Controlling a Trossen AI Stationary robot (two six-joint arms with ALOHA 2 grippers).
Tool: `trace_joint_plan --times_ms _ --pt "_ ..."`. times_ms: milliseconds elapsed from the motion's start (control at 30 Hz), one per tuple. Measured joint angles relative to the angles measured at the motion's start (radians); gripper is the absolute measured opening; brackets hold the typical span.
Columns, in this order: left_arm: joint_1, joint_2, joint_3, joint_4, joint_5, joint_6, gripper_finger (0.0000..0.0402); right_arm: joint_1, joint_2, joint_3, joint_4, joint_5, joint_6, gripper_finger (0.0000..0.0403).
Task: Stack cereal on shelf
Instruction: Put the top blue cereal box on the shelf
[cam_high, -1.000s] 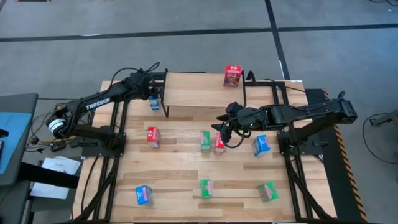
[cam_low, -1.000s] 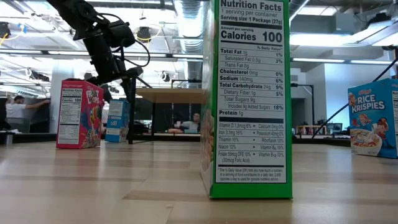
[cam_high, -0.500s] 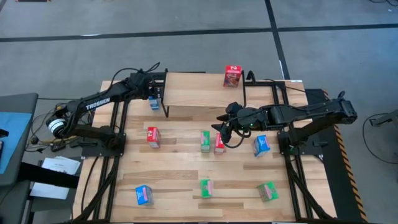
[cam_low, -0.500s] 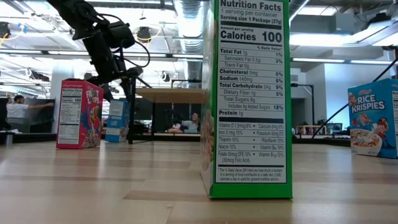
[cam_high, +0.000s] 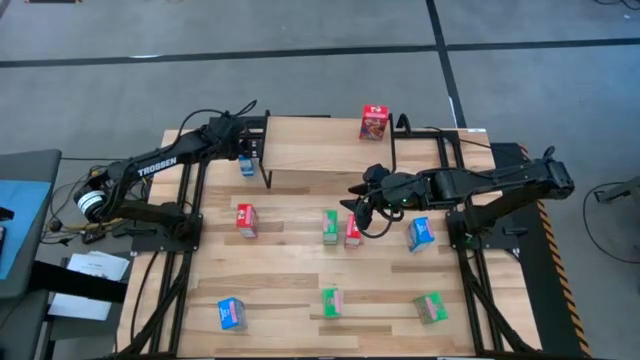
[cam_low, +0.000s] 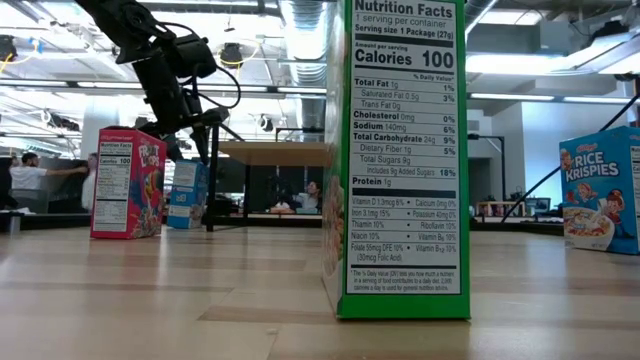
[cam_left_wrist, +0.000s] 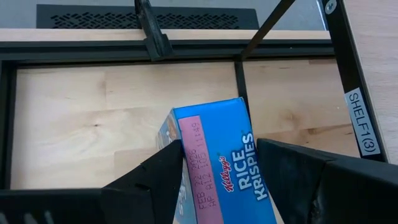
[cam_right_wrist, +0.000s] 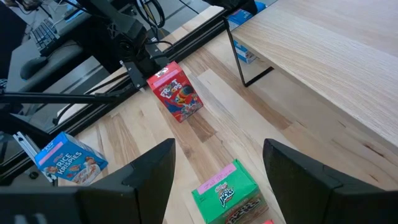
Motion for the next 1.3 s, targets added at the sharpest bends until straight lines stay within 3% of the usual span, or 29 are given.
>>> trace_joint_plan --times_ms 567,1300 --pt "0.001 0.001 -0.001 0.008 0.051 0.050 0.0154 0.000 0.000 0.000 0.000 0.000 0.000 0.0265" --pt "-0.001 -0.037 -0.003 0.005 0.064 0.070 0.0153 0.000 0.000 0.000 0.000 0.000 0.000 0.0265"
